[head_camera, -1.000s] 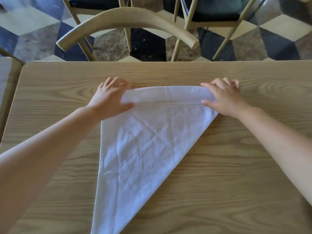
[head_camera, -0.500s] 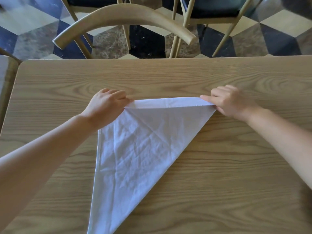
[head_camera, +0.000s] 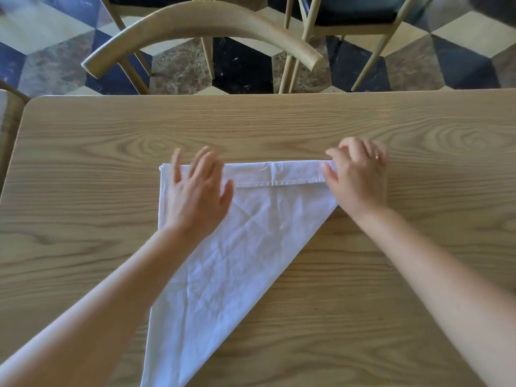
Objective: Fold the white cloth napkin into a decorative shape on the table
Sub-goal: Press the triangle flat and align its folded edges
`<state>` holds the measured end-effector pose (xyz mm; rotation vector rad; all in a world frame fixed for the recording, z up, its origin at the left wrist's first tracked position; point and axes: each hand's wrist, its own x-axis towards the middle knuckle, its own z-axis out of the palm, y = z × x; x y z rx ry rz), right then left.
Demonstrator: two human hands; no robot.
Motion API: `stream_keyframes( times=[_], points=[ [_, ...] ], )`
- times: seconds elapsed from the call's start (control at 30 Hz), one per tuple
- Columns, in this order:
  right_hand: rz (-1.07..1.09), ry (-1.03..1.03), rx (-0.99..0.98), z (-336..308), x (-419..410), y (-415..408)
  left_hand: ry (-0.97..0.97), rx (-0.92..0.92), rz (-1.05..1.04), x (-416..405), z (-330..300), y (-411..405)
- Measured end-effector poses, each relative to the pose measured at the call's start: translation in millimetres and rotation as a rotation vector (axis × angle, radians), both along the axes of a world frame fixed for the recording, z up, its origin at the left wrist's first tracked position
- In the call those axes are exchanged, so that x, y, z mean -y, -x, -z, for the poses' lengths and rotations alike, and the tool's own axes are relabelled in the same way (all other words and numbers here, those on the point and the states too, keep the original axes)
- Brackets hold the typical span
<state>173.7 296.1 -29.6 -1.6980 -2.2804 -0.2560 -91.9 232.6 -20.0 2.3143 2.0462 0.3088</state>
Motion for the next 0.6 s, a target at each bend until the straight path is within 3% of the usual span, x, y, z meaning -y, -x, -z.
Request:
stream_keyframes(
  times=[0.2,0.4,0.6],
  points=[
    [0.019,0.391,-0.12,14.9,-2.0,62.9,0.197,0.007,0.131,-22.9,25.7,-75.0],
    [0.042,0.439,-0.06,22.2,4.8,43.4,0.189,-0.038,0.161,-17.8,29.5,-51.9],
    [0.199,0.474,0.006,18.2,-0.8,-16.8,0.209,0.004,-0.004,6.2,26.3,9.1]
  ],
)
